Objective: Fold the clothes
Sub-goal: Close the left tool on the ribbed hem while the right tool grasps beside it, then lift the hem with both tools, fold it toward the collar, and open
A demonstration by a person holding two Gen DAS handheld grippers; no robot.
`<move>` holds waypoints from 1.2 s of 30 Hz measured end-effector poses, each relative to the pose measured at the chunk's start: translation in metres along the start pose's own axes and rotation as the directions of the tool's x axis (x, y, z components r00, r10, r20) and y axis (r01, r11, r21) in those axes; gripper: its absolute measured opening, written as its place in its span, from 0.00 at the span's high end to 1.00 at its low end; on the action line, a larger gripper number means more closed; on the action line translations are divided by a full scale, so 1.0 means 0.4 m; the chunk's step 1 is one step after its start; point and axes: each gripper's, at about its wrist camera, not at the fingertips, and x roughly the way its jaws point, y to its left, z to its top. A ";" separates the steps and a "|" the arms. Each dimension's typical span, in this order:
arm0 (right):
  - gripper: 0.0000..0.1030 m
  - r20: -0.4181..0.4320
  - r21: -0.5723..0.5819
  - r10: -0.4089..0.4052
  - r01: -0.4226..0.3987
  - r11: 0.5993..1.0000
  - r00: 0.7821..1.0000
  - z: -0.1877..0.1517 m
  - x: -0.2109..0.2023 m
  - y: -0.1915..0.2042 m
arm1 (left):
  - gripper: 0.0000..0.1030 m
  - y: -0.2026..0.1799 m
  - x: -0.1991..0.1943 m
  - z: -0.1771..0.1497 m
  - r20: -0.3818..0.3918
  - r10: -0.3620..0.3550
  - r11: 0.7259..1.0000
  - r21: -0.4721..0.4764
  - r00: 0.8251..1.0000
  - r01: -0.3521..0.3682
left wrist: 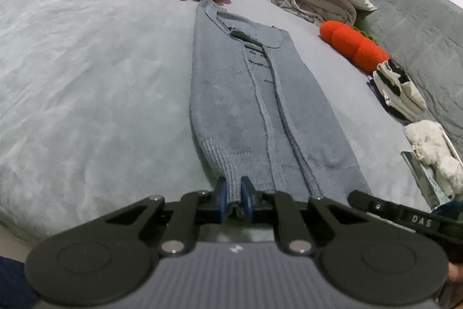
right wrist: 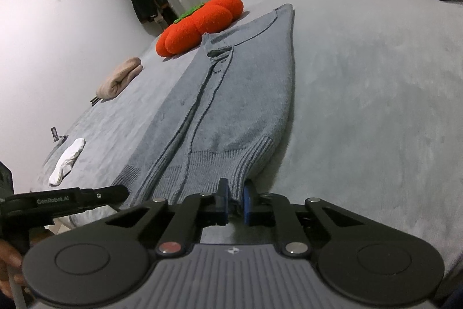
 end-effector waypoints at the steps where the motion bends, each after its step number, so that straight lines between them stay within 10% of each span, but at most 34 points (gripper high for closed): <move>1: 0.89 0.005 -0.005 -0.001 0.001 1.000 1.000 0.002 -0.001 0.004 | 0.89 -0.001 -0.002 0.002 0.005 -0.004 1.000 0.002 1.000 0.004; 27: 0.90 -0.009 0.024 0.049 -0.049 0.998 0.999 0.266 0.116 -0.002 | 0.88 -0.048 0.108 0.214 0.060 0.092 0.994 0.048 0.994 -0.095; 36: 0.90 -0.104 0.014 -0.009 0.010 1.000 0.995 0.357 0.237 -0.032 | 0.66 0.013 0.124 0.279 0.050 0.116 0.993 0.019 0.992 -0.117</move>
